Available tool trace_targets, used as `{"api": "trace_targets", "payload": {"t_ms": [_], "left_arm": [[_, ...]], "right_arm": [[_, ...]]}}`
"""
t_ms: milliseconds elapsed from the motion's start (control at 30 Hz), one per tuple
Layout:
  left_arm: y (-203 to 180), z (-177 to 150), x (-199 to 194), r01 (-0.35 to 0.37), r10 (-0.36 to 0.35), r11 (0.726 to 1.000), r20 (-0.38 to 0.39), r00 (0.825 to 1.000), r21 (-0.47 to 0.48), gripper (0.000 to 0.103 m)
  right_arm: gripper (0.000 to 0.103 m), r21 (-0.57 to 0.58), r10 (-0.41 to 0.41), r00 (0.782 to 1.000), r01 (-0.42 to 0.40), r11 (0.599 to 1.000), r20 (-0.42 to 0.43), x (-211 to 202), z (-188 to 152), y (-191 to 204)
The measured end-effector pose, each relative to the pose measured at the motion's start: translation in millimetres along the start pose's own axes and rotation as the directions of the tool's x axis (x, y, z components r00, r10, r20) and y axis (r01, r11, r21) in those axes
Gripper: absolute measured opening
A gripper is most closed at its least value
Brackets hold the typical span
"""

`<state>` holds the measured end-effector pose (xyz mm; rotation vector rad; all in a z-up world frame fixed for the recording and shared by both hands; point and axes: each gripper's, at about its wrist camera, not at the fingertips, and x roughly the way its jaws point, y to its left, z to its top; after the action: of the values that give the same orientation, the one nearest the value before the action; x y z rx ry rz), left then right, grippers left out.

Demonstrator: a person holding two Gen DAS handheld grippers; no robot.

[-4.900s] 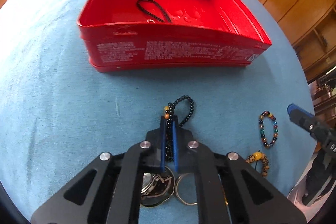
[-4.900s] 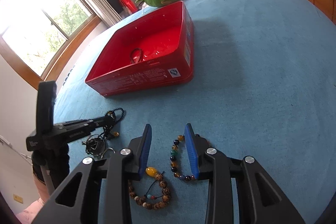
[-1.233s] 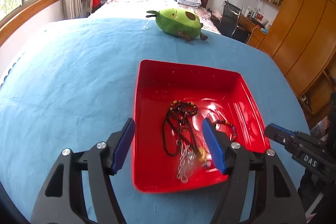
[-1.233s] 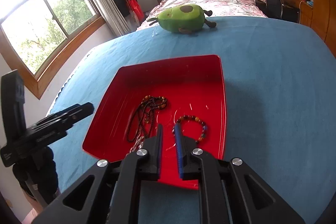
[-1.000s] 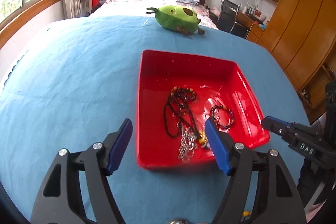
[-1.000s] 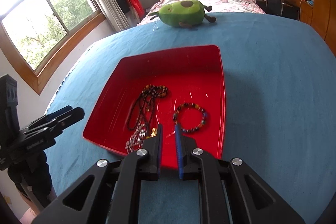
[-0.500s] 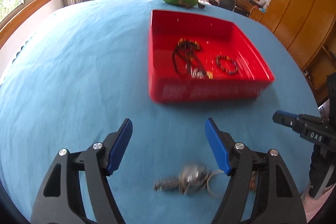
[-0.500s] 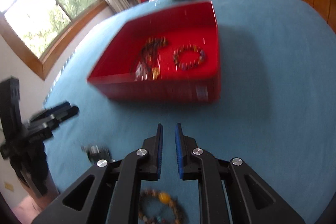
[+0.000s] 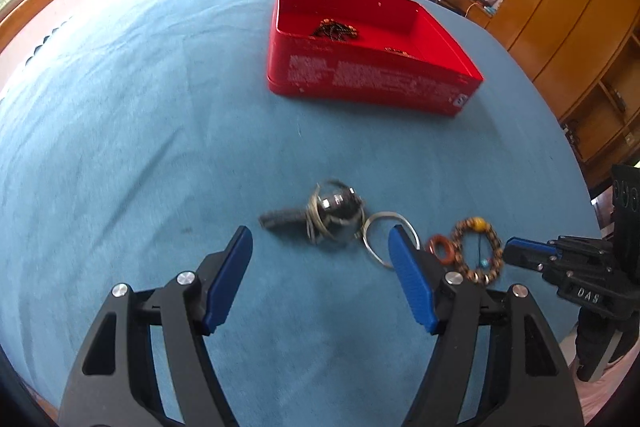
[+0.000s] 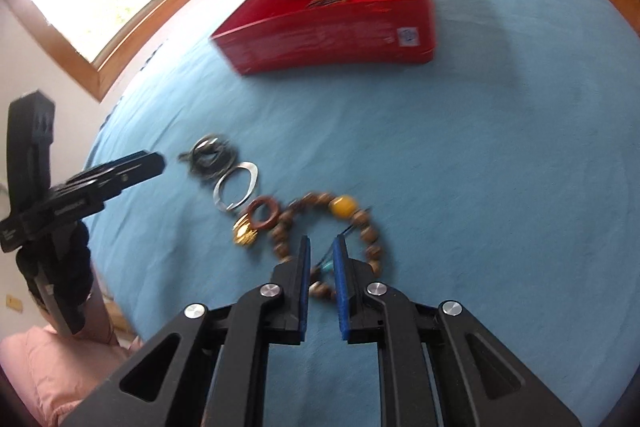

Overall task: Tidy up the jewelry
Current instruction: 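Move both tools back to the remaining jewelry on the cloth, then grasp the silver bangle with the left tool while the right tool grasps the gold pendant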

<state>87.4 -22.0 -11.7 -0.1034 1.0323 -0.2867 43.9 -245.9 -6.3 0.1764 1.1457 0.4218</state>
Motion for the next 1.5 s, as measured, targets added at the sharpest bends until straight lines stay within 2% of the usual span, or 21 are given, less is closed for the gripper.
{"api": "trace_targets", "payload": {"t_ms": [200,367,467,533,567,800,833,867,967,1100,1233,1500], "left_arm": [[-7,-17,9,0.018,-0.019,1.000,-0.056,0.998,-0.010,0.069],[-1,-22,16,-0.003,0.001,1.000,-0.078,0.997,-0.025,0.069],[7,-22,14,-0.016,0.013,0.999,-0.070,0.997,-0.042,0.069],[13,-22,12,-0.028,0.025,0.998,-0.061,0.998,-0.051,0.069],[14,-22,11,-0.028,0.024,0.998,-0.061,0.998,-0.055,0.069],[21,-20,11,-0.011,0.007,0.998,-0.061,0.998,-0.066,0.069],[20,-19,10,-0.006,0.002,0.998,-0.060,0.998,-0.063,0.069],[19,-19,10,-0.002,-0.001,0.998,-0.058,0.998,-0.058,0.069],[12,-16,5,0.006,-0.007,0.999,-0.044,0.999,-0.031,0.069],[0,-11,4,0.022,-0.022,1.000,-0.037,0.999,0.002,0.069],[-22,-6,10,0.067,-0.064,0.996,-0.067,0.996,0.054,0.069],[-56,2,47,0.125,-0.105,0.985,-0.167,0.980,0.115,0.056]], "right_arm": [[0.013,-0.046,0.056,0.997,-0.059,0.997,-0.054,18,-5,28],[0.013,-0.069,0.071,0.994,-0.076,0.995,-0.080,33,-1,44],[0.015,-0.078,0.049,0.994,-0.056,0.995,-0.094,41,5,49],[0.026,-0.080,0.038,0.994,-0.047,0.996,-0.102,47,8,51],[0.027,-0.083,0.032,0.994,-0.040,0.996,-0.103,48,9,51],[0.027,-0.101,-0.005,0.993,-0.007,0.995,-0.121,65,16,56],[0.026,-0.120,-0.023,0.993,0.009,0.993,-0.117,66,16,59],[0.020,-0.134,-0.040,0.993,0.025,0.991,-0.112,66,16,60],[0.020,-0.183,-0.075,0.993,0.057,0.982,-0.093,66,13,65],[0.019,-0.153,-0.044,0.994,0.029,0.988,-0.097,59,9,58],[0.019,-0.106,-0.025,0.996,0.015,0.994,-0.089,46,3,43],[0.019,-0.047,-0.041,0.994,0.036,0.998,-0.097,31,-9,16]]}}
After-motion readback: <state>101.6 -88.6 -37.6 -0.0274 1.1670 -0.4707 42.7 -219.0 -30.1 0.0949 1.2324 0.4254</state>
